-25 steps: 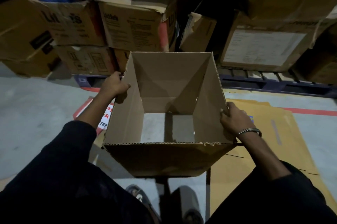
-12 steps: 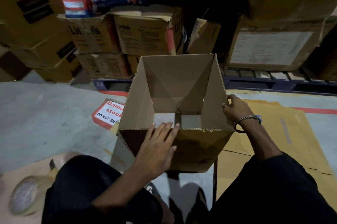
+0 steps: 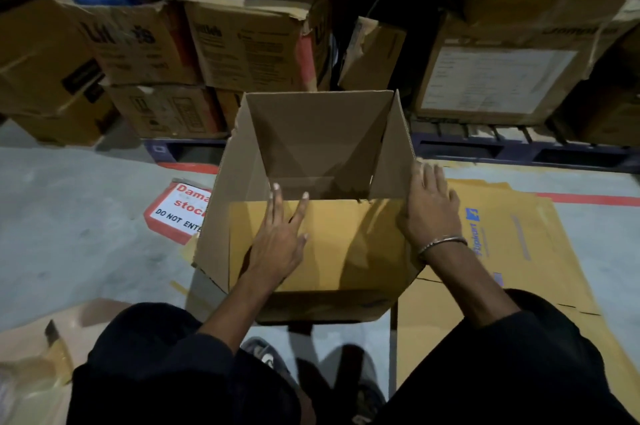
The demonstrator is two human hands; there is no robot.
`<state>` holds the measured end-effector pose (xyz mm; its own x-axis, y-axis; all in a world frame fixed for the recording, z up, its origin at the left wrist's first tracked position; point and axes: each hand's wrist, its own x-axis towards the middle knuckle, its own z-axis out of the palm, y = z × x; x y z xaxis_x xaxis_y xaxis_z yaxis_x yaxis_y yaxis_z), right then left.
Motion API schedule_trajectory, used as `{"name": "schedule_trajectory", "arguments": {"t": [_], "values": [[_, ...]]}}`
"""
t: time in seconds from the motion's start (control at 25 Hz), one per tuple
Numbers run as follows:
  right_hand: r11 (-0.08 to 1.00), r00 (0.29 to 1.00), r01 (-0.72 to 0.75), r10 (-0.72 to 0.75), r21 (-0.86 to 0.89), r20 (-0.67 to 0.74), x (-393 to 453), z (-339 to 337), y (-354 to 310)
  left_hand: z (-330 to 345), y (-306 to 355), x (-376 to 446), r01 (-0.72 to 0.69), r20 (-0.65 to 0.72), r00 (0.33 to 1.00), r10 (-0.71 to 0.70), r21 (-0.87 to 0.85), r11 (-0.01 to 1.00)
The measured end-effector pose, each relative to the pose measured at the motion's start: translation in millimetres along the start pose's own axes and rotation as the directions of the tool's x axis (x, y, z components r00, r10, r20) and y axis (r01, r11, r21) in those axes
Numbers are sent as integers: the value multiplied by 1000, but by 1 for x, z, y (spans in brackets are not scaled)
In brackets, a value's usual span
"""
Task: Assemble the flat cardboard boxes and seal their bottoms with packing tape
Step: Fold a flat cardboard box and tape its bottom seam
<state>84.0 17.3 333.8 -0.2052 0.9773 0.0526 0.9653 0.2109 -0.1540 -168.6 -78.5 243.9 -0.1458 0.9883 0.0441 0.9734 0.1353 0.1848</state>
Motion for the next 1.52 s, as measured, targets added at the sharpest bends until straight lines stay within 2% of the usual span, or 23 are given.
{"name": "schedule_trajectory", "arguments": {"t": [0.08,0.16,0.28,0.44,0.56,0.68,0.88,0.92,0.96,1.04,1.12,1.2,1.28,1.36,1.44,1.52], "values": [[983,973,179,-183,-43,-142,14,6,-27,9,-2,4,82,56,995,-81,-18,996],[955,949,297,-296,-4,-114,48,14,-53,11,-5,8,123,97,988,-117,-64,990],[954,953,299,-298,-29,49,129,37,-72,9,-23,20,171,129,980,-152,-148,974],[971,970,240,-240,4,27,223,37,-77,8,-35,24,179,192,967,-166,-55,982],[967,962,252,-249,-19,111,254,29,-86,6,-35,27,236,273,938,-215,-45,971],[973,965,220,-209,-62,156,245,32,-97,7,-41,30,229,309,928,-209,-30,973],[976,964,213,-202,-45,175,147,72,-82,6,-41,29,259,381,897,-225,-39,965],[972,953,233,-219,-42,210,127,83,-76,0,-35,28,255,351,909,-226,-37,966],[968,943,246,-229,-42,242,112,95,-72,-7,-28,25,232,266,938,-220,-13,973],[972,935,235,-219,-26,277,98,116,-69,-32,-15,21,190,-7,982,-191,137,972],[976,940,216,-204,-15,272,95,132,-70,-65,-12,18,224,-244,955,-168,226,948],[979,953,203,-188,-37,238,92,147,-68,-91,-19,12,305,-359,906,-225,186,934],[979,955,198,-185,-36,234,89,162,-66,-104,-28,5,426,-301,868,-394,44,904],[979,949,200,-187,-27,252,88,175,-63,-103,-25,-1,499,-105,851,-515,-148,854],[981,941,196,-188,3,283,91,180,-62,-94,-15,-6,471,-9,874,-485,-222,854],[982,936,189,-189,29,298,92,174,-62,-87,-3,-8,413,-14,902,-432,-267,871]]}}
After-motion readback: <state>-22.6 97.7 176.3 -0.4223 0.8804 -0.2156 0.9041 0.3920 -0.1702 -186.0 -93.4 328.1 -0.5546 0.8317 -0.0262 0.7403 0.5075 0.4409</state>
